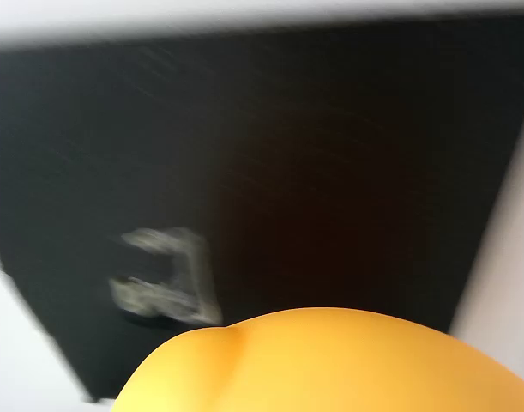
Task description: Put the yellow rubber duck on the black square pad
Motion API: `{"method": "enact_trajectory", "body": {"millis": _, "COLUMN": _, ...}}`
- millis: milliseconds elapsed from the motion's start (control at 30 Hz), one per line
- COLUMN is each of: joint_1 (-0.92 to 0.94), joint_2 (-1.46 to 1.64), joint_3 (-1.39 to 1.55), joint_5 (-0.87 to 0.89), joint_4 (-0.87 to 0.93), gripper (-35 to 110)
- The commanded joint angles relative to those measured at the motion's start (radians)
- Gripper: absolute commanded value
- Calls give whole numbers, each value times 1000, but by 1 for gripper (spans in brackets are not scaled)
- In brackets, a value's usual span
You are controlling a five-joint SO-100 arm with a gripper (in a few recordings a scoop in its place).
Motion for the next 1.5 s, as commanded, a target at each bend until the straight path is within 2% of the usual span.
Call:
{"method": "enact_trajectory", "body": {"millis": 0, "joint_1": -26, "joint_2": 18, "joint_3": -34, "joint_5": 14, "joint_4": 11, "gripper": 11}}
{"method": "enact_trajectory", "body": {"millis": 300, "joint_1": -11, "joint_2": 17, "joint_3": -29, "joint_5": 43, "joint_4": 12, "gripper": 11}}
{"method": "enact_trajectory", "body": {"millis": 533, "joint_1": 144, "joint_2": 15, "joint_3": -29, "joint_5": 52, "joint_4": 12, "gripper": 11}}
{"method": "enact_trajectory", "body": {"millis": 1233, "joint_1": 146, "joint_2": -95, "joint_3": -38, "joint_5": 51, "joint_4": 9, "gripper": 11}}
{"method": "enact_trajectory", "body": {"millis": 1333, "joint_1": 146, "joint_2": -95, "joint_3": -34, "joint_5": 51, "joint_4": 9, "gripper": 16}}
{"method": "enact_trajectory", "body": {"millis": 1467, "joint_1": 146, "joint_2": -94, "joint_3": -28, "joint_5": 51, "joint_4": 9, "gripper": 32}}
